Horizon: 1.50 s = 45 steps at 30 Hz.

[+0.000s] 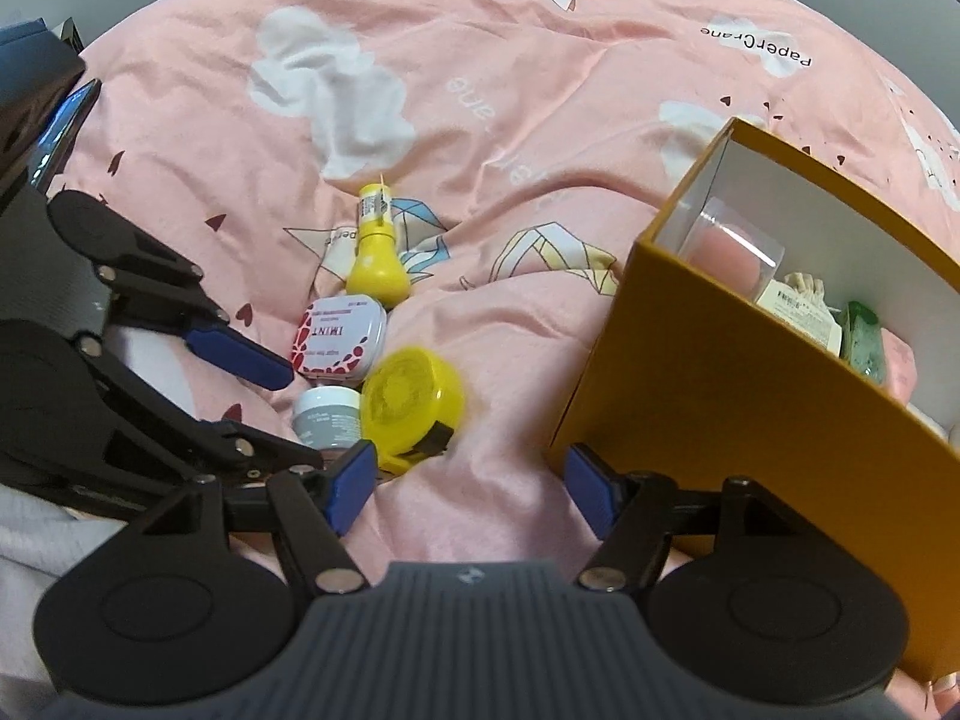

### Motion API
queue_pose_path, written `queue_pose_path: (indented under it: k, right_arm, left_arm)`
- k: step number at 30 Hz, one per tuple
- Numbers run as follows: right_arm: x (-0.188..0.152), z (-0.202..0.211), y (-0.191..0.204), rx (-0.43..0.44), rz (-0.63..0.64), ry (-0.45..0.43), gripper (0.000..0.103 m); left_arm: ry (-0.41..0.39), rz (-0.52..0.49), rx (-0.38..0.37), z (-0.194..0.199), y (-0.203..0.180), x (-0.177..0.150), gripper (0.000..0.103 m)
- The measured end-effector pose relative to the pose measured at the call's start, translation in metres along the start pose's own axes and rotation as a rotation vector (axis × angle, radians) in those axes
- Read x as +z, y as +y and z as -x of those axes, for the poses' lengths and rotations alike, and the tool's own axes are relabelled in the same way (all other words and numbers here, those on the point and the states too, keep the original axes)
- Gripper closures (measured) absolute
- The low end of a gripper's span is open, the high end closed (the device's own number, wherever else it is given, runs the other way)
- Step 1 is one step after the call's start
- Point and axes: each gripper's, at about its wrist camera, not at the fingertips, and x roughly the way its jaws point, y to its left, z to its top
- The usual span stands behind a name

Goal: Organize rigid objects
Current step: 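Close the left tool on the white jar while the right tool grips the yellow tape measure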

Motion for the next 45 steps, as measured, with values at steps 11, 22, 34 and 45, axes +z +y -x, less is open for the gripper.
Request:
queue_pose_path:
  k: [11, 22, 34, 45]
  right_arm:
    - [-0.002, -0.003, -0.004, 0.021, -0.018, 0.007, 0.038]
    - [0.004, -0.001, 0.005, 0.070, 0.055, -0.021, 0.041]
    - [0.013, -0.018, 0.027, 0.065, 0.245, 0.014, 0.039]
    - [0.018, -0.044, 0.045, 0.047, 0.335, 0.080, 0.039]
  left_arm:
    - [0.039, -0.011, -0.004, -0.017, 0.003, 0.000, 0.062]
    - [-0.046, 0.107, 0.046, 0.020, 0.009, -0.015, 0.063]
    - [-0.106, 0.189, 0.077, 0.037, 0.020, -0.026, 0.064]
    - [-0.098, 0.212, 0.072, 0.032, 0.023, -0.024, 0.064]
